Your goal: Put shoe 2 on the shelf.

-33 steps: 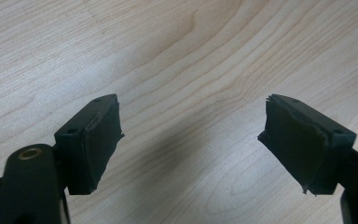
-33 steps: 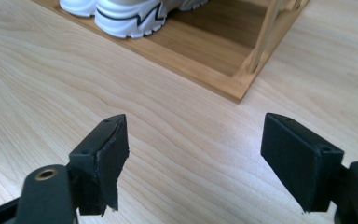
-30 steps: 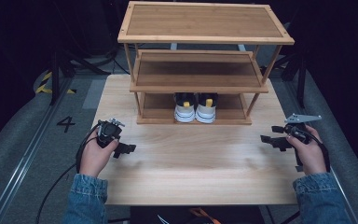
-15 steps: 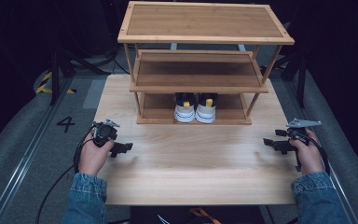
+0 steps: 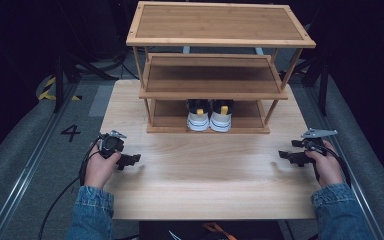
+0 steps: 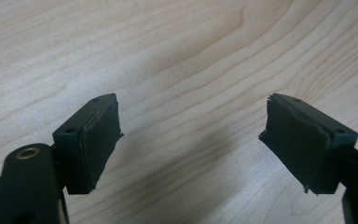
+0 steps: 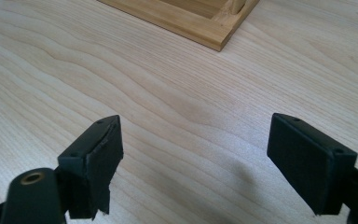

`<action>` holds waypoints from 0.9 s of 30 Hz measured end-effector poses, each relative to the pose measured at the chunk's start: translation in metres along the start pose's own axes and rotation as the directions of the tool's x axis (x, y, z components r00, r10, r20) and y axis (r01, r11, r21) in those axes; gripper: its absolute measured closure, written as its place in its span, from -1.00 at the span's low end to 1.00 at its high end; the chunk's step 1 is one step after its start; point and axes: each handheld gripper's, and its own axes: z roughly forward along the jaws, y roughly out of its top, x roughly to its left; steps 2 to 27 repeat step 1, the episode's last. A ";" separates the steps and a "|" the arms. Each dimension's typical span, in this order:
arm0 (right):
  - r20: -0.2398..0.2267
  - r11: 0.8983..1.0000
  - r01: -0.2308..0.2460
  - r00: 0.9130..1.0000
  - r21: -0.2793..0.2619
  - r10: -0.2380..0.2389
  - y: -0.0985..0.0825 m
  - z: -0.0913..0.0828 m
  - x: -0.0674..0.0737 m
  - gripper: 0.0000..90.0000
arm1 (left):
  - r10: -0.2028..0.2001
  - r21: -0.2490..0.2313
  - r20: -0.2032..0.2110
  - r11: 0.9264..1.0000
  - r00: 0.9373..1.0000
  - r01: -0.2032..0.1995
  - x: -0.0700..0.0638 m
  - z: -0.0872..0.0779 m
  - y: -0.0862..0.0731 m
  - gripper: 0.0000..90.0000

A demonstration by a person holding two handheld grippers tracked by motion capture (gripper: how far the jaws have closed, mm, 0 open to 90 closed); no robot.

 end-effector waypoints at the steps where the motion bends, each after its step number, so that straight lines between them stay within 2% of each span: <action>1: -0.001 1.000 0.004 1.000 -0.001 -0.004 0.000 0.000 0.000 -0.58 | -0.002 0.005 0.002 1.000 1.000 0.002 0.000 0.000 0.000 -0.58; 27: -0.001 1.000 0.004 1.000 -0.001 -0.004 0.000 0.000 0.000 -0.58 | -0.002 0.005 0.002 1.000 1.000 0.002 0.000 0.000 0.000 -0.58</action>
